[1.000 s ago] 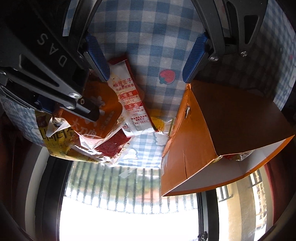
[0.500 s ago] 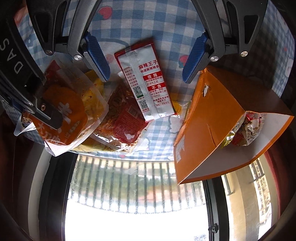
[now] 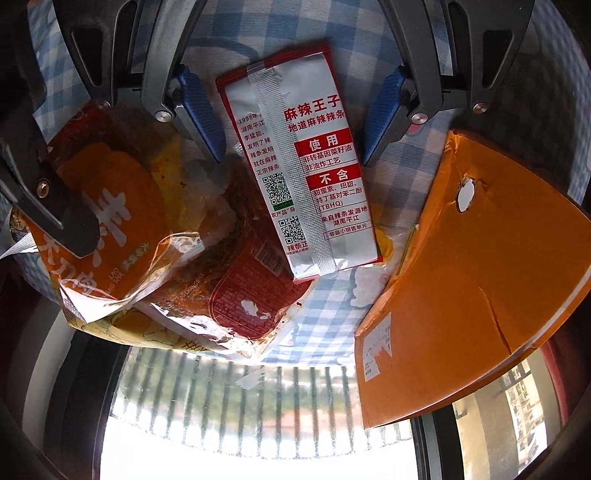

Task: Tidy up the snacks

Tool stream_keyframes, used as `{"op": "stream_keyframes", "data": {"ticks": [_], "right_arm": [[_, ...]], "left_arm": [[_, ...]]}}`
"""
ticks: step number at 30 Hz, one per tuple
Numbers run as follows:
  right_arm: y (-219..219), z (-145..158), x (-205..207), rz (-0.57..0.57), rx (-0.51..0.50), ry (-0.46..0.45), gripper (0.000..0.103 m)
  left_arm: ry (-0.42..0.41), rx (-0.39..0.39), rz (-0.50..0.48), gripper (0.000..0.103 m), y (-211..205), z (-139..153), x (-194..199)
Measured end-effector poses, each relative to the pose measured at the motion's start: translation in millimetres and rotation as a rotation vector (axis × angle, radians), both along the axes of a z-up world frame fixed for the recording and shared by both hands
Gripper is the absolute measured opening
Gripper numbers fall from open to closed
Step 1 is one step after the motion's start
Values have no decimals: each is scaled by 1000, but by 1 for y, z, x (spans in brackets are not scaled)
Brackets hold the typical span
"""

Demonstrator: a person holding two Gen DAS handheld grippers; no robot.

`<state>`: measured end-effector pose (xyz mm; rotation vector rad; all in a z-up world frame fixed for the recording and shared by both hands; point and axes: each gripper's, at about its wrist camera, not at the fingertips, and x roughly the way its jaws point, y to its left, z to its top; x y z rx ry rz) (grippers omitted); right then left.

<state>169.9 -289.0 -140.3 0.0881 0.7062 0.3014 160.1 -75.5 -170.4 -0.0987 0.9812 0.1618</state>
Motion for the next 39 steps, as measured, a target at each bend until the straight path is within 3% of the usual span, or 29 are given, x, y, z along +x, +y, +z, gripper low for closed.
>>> {"op": "stream_keyframes", "data": {"ticks": [3,11,24,39], "right_arm": [[1,-6,1,8,24,26,35],[3,-12,0,24,64,66,35],[3,-27,0,53,155,189,36],[-10,-12,-50,15,90,117,31]], "left_arm": [[-11,6,-10,65,1,0,-1],[-20,15,-43,54,1,1,-8],[-15,-17,-101,52,-1,3,-27],[-58,-28,-150,51,-10,21,-70]]}}
